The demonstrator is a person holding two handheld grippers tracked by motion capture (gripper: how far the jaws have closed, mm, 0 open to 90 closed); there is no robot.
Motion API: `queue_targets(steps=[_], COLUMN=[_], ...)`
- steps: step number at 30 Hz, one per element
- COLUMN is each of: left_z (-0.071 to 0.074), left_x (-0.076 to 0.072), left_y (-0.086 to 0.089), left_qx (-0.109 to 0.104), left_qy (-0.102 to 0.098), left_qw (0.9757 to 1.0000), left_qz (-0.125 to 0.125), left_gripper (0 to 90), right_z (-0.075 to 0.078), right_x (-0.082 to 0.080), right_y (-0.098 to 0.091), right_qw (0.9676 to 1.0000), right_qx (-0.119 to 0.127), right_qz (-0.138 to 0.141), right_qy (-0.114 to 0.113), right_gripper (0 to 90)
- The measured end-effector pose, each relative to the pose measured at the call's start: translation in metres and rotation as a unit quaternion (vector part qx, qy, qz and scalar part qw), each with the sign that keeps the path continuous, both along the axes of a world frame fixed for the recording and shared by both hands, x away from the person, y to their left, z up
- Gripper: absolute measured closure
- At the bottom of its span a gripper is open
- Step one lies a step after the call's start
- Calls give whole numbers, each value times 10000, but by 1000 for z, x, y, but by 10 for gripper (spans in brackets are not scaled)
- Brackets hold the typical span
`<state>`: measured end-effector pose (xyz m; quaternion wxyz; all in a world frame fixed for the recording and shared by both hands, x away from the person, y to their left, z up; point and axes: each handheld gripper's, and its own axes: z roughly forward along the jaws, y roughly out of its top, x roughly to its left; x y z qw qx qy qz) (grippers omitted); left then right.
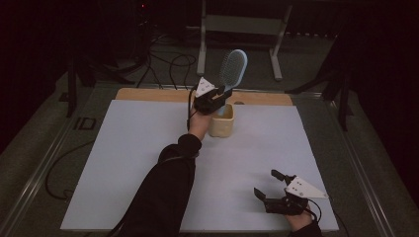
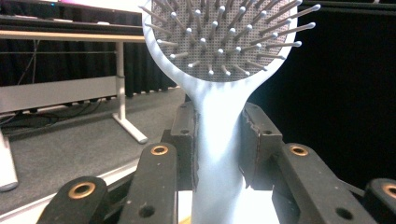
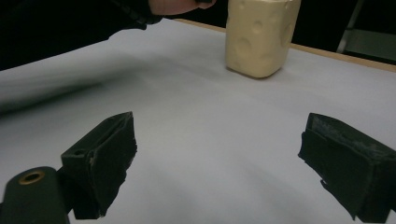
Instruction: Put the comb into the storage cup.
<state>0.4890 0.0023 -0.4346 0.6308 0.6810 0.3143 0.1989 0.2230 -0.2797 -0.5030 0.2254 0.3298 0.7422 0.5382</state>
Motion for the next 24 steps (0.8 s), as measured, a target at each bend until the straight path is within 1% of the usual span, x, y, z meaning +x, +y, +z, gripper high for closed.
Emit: queue_targets(steps=[2, 6, 7, 8, 10, 11, 13, 14, 17, 19, 20, 22, 24], left_z=[-3, -8, -9, -10, -11, -12, -12, -13, -13, -13, -14, -16, -17], left_x=[-1, -2, -3, -3, -4, -4, -6, -6, -9, -10, -12, -13, -14], left_y=[-1, -3, -3, -4, -5, -5, -6, -6, -7, -8, -8, -10, -10], left_qx=[76, 154, 202, 199, 292, 298, 356, 338, 366, 366, 441, 496, 565], left_qy=[-31, 3, -5, 31, 45, 76, 102, 127, 206, 220, 200, 239, 229], left_qw=[10000, 9998, 9996, 9996, 9993, 9993, 9989, 9989, 9980, 9980, 9977, 9974, 9969], left_qz=[46, 95, 172, 182, 243, 226, 296, 302, 464, 457, 484, 467, 495], left_gripper=[698, 697, 697, 697, 697, 697, 696, 696, 696, 696, 696, 695, 695], right_z=[0, 0, 0, 0, -1, 0, -1, -1, -1, -1, -1, 0, 0], right_x=[0, 0, 0, 0, 0, 0, 0, 0, 0, 0, 0, 0, 0], right_y=[0, 1, 1, 0, 1, 0, 1, 1, 1, 1, 1, 2, 2], right_qw=[10000, 10000, 10000, 10000, 10000, 10000, 10000, 10000, 10000, 10000, 10000, 10000, 10000], right_qx=[-11, -25, -13, -15, -7, -10, -25, -26, -24, -17, -18, -24, -25], right_qz=[9, 34, 39, 37, 34, 39, 42, 44, 47, 51, 51, 55, 58], right_qy=[10, -5, 2, 5, 11, 11, -10, -12, -2, 15, 16, -7, -2], right_gripper=[101, 101, 101, 101, 101, 101, 101, 101, 101, 101, 101, 101, 101])
